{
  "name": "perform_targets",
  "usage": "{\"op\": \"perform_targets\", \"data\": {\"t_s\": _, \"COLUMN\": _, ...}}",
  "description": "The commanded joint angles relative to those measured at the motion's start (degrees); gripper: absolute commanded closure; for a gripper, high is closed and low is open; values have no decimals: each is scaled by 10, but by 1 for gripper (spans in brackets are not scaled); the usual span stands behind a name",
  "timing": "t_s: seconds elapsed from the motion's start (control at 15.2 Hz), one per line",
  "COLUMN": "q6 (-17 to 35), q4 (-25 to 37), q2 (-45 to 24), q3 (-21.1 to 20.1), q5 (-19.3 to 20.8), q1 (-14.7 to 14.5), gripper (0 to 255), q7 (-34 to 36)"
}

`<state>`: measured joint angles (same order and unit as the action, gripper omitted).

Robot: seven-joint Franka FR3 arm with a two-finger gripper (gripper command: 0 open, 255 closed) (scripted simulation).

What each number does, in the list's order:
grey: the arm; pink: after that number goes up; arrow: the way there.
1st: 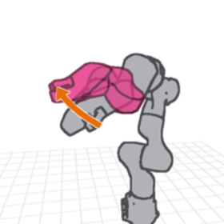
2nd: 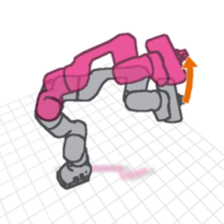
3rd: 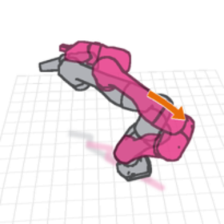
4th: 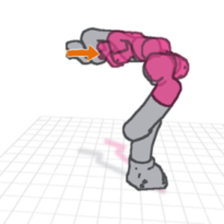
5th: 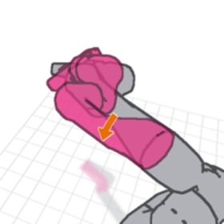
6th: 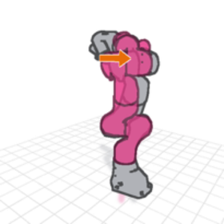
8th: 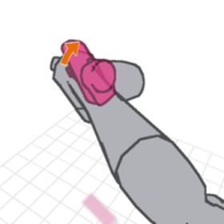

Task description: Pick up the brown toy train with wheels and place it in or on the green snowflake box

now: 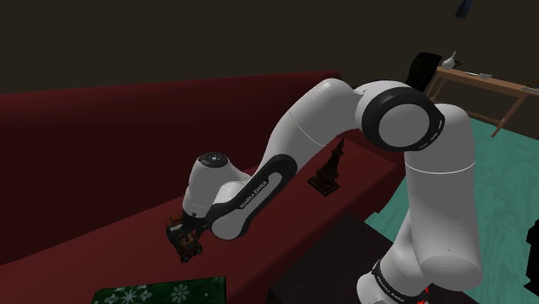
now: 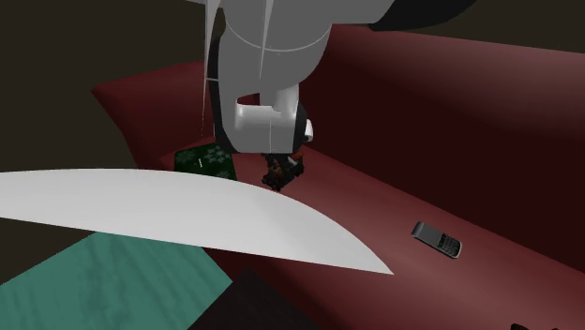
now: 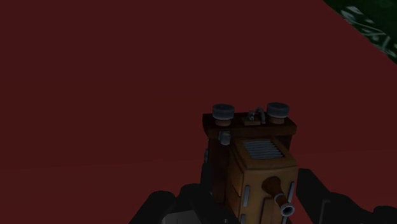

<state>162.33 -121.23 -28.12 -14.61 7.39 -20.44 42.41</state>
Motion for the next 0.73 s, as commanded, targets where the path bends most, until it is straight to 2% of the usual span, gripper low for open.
{"op": "perform_targets", "data": {"t_s": 0.0, "q6": -5, "q4": -1, "q2": 6, "q3": -2, "q5": -2, "q1": 2, "gripper": 255, "q7": -1}}
{"op": "perform_targets", "data": {"t_s": 0.66, "q6": -65, "q4": -4, "q2": 69, "q3": -27, "q5": -28, "q1": 22, "gripper": 255, "q7": -17}}
